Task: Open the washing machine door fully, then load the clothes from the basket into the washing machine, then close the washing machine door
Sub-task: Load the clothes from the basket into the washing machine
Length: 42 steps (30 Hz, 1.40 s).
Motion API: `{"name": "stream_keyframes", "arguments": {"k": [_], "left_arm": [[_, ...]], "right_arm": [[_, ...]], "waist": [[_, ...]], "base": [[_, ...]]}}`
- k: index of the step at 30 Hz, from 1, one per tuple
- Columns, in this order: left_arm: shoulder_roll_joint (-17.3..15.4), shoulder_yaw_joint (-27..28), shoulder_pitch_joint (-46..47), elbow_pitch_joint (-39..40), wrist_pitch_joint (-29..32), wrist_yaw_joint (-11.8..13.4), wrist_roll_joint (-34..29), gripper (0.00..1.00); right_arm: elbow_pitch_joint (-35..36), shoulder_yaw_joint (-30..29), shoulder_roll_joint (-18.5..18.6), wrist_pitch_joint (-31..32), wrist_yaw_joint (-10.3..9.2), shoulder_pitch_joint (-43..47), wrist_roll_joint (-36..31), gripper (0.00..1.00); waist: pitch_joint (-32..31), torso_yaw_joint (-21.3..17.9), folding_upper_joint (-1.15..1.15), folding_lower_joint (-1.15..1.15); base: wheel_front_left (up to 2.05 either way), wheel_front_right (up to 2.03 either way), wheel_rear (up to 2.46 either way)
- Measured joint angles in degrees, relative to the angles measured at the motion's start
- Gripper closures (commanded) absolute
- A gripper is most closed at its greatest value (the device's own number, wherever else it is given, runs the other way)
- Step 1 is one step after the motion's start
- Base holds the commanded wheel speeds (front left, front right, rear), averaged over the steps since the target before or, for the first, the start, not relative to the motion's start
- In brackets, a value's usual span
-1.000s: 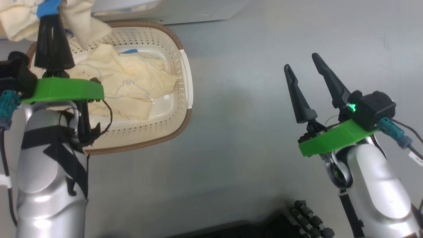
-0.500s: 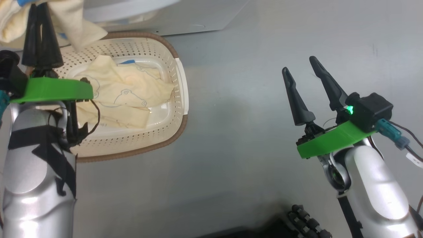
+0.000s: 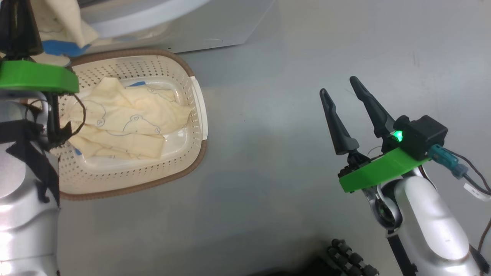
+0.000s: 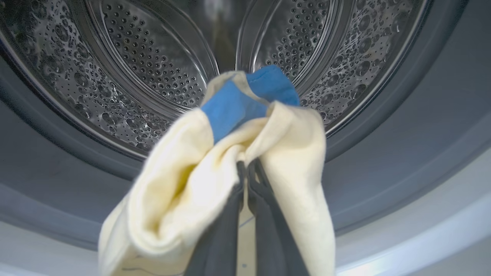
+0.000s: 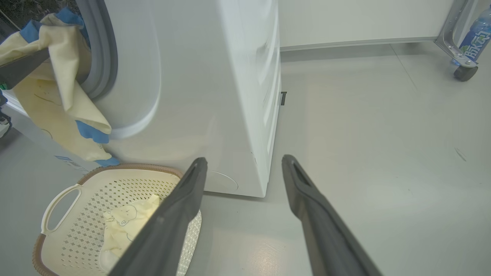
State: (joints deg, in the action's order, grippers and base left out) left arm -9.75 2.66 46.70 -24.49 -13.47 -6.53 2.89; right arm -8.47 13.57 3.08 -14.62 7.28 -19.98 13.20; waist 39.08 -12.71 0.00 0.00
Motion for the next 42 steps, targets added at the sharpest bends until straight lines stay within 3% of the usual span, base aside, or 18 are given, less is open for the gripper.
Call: {"name": "stream_keyframes", "arguments": {"k": [12, 30, 42], "left_arm": [[-2.33, -1.72, 8.32, -6.54, 2.40, 0.10, -1.41, 1.00], [-6.10, -3.04, 26.46, -22.32, 2.48, 1.89, -2.91, 1.00], [-6.70, -7.12, 37.54, -30.29, 2.30, 2.40, -5.75, 1.00]], "right_arm": [[-0.36, 1.22, -0.07, 0.00, 0.00, 1.63, 0.92, 0.00], [-0.54, 2.58, -0.23, 0.00, 0.00, 3.12, 0.33, 0.00], [-0.51, 3.72, -0.26, 0.00, 0.00, 3.45, 0.62, 0.00]], "waist": [[-1.20, -2.39, 0.00, 0.00], [1.14, -5.56, 0.00, 0.00], [3.15, -7.11, 0.00, 0.00]], "base": [[0.00, 0.00, 0.00], [0.00, 0.00, 0.00], [0.00, 0.00, 0.00]]}}
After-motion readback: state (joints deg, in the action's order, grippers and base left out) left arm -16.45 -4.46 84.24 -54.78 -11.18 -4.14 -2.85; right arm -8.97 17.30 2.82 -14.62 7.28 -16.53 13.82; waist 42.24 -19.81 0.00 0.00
